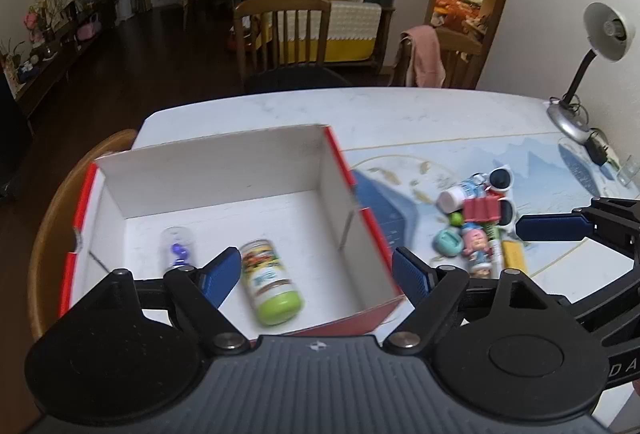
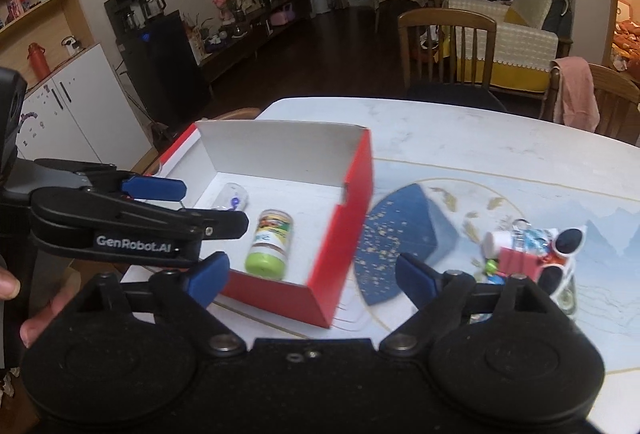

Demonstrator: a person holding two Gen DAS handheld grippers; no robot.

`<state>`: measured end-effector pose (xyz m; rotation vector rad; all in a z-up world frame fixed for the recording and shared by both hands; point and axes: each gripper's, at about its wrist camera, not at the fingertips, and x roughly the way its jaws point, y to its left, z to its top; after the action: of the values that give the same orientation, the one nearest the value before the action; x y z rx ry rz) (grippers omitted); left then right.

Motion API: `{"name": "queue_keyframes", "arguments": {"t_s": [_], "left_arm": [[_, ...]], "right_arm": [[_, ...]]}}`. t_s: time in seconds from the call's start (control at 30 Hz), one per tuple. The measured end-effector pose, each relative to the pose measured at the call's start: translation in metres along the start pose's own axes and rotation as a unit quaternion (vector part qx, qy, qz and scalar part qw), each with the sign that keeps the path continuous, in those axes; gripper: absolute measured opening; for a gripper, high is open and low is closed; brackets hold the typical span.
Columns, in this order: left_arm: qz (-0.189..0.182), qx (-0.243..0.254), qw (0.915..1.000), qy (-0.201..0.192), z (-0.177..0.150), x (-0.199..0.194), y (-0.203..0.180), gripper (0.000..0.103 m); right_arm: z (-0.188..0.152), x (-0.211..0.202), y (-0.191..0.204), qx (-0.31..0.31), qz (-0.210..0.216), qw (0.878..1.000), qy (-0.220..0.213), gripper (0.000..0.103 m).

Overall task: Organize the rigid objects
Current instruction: 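Open both tools to release the jars and withdraw toward the pile, then grasp the pink binder clip with the left tool while the right tool grasps the yellow box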

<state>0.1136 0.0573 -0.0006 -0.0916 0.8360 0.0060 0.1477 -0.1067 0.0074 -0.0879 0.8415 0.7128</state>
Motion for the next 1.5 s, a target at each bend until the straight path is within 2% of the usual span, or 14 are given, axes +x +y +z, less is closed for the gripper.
{"name": "queue_keyframes", "arguments": {"t_s": [0.13,0.2,0.47,0.57,0.7,0.83,1.13,1.5], "left_arm": [[-0.003,0.003,1.0000,-0.005,0.000,-0.001,-0.020,0.083],[-0.008,0.006,0.9999,-0.010,0.001,-0.001,-0.031,0.086],[-0.030,0.002,0.9993,-0.022,0.001,0.008,-0.067,0.088],[-0.042,-0.005,0.9989,-0.021,0.000,0.016,-0.078,0.103],[-0.046,-0.004,0.9986,-0.026,-0.002,0.026,-0.095,0.103],[-0.046,0.009,0.9975,-0.053,-0.007,0.033,-0.113,0.103],[-0.035,0.012,0.9993,-0.007,-0.014,0.073,-0.137,0.103],[-0.049,0.039,0.9980,-0.012,-0.004,0.117,-0.158,0.103]], "right_arm": [[-0.006,-0.014,-0.016,0.003,-0.001,1.000,-0.010,0.092],[-0.010,-0.022,-0.026,0.007,-0.003,1.000,-0.016,0.097],[-0.033,-0.051,-0.072,0.029,-0.026,0.999,-0.034,0.099],[-0.041,-0.058,-0.091,0.036,-0.034,0.998,-0.035,0.099],[-0.054,-0.063,-0.113,0.046,-0.045,0.997,-0.031,0.099],[-0.065,-0.063,-0.132,0.054,-0.053,0.997,-0.025,0.099],[-0.083,-0.049,-0.155,0.048,-0.063,0.997,-0.008,0.094],[-0.090,-0.014,-0.171,0.060,-0.064,0.996,0.023,0.079]]}}
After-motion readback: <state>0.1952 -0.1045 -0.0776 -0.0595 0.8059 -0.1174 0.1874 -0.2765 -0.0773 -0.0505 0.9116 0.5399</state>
